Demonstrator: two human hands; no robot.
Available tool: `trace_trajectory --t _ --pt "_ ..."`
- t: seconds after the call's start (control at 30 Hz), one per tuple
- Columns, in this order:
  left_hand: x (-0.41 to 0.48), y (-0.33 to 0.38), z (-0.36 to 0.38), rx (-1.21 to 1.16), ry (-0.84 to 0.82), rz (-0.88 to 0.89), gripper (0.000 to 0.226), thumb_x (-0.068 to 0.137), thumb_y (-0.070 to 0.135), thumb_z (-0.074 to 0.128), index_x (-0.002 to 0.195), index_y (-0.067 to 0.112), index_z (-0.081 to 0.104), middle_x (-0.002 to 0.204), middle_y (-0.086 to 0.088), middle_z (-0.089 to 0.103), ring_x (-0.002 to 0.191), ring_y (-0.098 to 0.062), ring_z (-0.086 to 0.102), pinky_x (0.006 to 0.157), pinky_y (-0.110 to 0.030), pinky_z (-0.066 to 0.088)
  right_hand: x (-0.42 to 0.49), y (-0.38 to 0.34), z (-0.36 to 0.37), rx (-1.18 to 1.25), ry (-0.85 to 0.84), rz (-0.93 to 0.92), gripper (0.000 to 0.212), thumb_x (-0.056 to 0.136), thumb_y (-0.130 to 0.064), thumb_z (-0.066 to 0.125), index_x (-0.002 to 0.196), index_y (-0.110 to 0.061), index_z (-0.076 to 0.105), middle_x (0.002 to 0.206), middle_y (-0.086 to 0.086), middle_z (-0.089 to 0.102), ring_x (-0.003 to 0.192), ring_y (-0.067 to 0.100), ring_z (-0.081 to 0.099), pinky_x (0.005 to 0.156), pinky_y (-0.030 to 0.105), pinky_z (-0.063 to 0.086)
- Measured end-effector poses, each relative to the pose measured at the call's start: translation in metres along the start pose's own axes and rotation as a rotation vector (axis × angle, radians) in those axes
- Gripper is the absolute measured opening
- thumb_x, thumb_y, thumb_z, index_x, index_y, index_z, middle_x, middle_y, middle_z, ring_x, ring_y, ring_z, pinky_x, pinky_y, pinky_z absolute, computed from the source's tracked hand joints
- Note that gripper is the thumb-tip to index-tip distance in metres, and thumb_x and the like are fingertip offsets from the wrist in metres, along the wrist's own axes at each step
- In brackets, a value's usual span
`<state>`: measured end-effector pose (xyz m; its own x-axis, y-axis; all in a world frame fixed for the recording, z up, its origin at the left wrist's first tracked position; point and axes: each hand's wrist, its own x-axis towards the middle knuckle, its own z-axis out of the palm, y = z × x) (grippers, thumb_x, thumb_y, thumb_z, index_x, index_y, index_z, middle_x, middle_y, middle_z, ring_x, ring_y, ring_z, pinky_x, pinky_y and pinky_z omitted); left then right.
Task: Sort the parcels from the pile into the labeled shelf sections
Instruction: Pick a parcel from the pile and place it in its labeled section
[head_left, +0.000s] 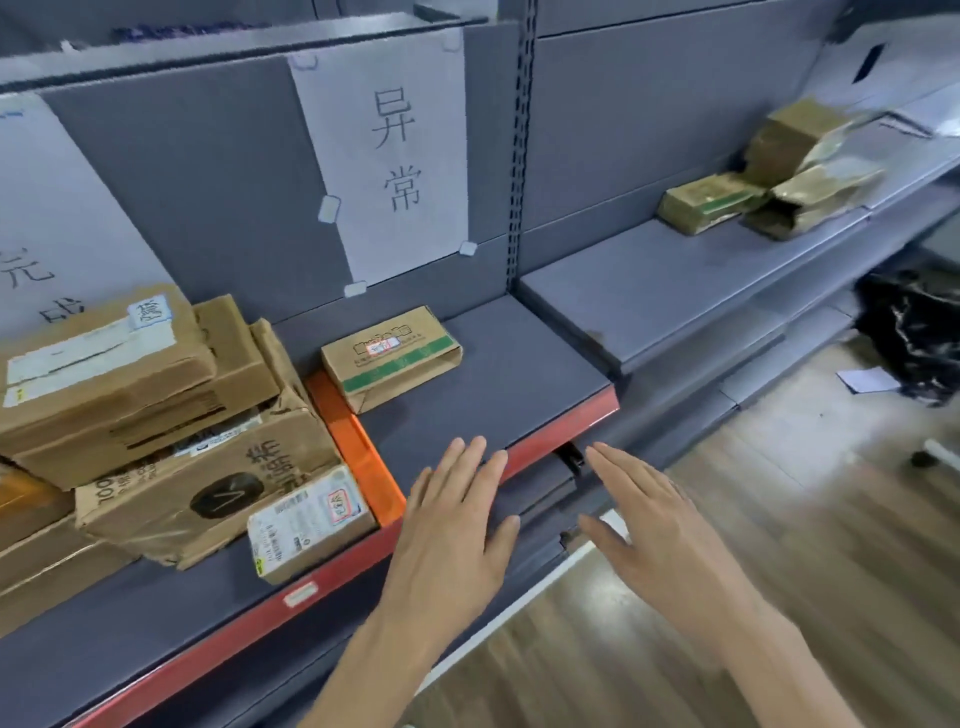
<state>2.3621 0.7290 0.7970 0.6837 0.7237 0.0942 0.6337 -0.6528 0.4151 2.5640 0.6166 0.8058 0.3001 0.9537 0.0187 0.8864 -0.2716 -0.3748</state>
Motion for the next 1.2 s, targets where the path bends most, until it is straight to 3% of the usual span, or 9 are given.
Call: trace_trajectory --t 0.3,0.5,0.7,1.2 --pt "0.055 0.126 0.057 0.008 -0.158 0.132 0.065 0.108 0.047 0.036 0.164 0.034 0.004 0.171 0.012 -0.011 0.154 -0.004 -0.022 0.126 -0.031 -0.011 -0.055 0.129 -0.05 -0.07 0.015 0.126 0.069 0.102 -0.047 0.048 0.161 -0.025 0.019 0.167 -0.01 0.018 0.153 0.011 0.017 0.124 0.026 0.011" --pt "0.095 0.184 0.083 0.016 -0.241 0.247 0.066 0.109 0.046 0.036 0.165 0.033 0.003 0.171 0.012 -0.011 0.155 -0.004 -0.02 0.128 -0.034 -0.008 -0.073 0.185 -0.069 -0.089 0.097 0.267 0.068 0.102 -0.049 0.047 0.161 -0.027 0.021 0.166 -0.011 0.019 0.151 0.006 0.01 0.108 0.007 -0.018" --pt "0.146 0.216 0.11 0.034 -0.277 0.332 0.066 0.109 0.045 0.035 0.165 0.033 0.002 0.172 0.011 -0.01 0.155 -0.005 -0.021 0.127 -0.033 -0.01 -0.067 0.227 -0.079 -0.063 0.103 0.357 0.068 0.102 -0.056 0.041 0.16 -0.03 0.018 0.166 -0.012 0.019 0.153 0.007 0.012 0.122 0.023 0.003" --pt "0.33 0.226 0.157 -0.075 -0.263 0.368 0.067 0.108 0.048 0.035 0.165 0.031 0.004 0.172 0.009 -0.006 0.156 -0.006 -0.018 0.127 -0.031 -0.009 0.066 0.325 -0.117 -0.098 0.106 0.428 0.07 0.101 -0.061 0.037 0.161 -0.029 0.019 0.166 -0.013 0.019 0.152 0.005 0.015 0.124 0.027 0.009"
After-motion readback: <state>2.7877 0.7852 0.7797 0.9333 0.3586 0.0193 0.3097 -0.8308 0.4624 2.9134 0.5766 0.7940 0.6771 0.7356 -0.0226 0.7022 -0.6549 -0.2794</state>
